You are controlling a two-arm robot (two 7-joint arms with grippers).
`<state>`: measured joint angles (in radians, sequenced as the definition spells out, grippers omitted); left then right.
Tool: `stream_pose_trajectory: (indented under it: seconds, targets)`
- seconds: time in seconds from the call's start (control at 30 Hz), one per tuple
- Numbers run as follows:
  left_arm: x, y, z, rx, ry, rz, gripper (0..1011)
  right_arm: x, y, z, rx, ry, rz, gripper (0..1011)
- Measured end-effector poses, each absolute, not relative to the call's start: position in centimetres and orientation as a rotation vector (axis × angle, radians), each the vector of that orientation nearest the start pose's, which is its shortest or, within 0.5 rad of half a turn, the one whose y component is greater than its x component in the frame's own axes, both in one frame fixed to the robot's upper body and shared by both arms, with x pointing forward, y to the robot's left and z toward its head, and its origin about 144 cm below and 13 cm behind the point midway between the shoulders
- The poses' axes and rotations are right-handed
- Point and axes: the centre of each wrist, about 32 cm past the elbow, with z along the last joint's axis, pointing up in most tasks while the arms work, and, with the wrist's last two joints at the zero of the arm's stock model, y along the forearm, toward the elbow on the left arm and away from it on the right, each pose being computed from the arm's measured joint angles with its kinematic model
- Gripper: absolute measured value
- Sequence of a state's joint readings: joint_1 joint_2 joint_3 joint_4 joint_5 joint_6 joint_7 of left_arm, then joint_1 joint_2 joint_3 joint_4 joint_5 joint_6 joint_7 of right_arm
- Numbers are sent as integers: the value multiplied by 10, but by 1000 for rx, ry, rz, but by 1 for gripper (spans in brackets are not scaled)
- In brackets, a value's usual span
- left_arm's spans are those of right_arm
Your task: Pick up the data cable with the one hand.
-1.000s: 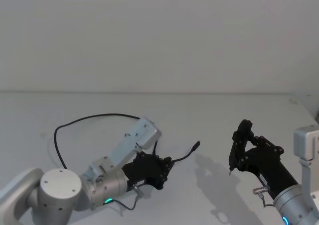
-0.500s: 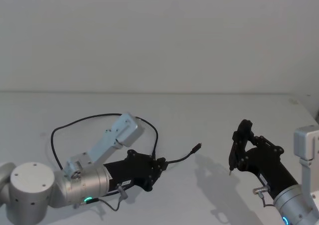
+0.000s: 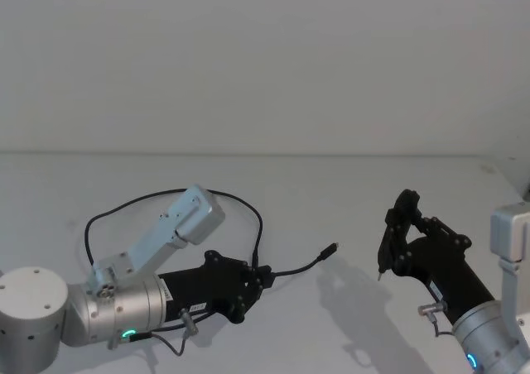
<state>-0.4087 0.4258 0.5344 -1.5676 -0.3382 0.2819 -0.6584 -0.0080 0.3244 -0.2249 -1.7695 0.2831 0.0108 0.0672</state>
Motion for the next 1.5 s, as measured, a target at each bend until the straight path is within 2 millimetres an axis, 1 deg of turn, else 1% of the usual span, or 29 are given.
stream_pose_trajectory:
  seconds: [0.33,0.73,1.5]
  targets:
    - [525,203,1239,253,-38,456,42,454,-223,1197,142,-135,-1227,279]
    - [525,205,1240,250,-38,449,42,463,-211,1200,201,-135,-1229,279]
    - [524,206,1240,249,-37,445,42,468,-205,1201,224,-51,-1197,279]
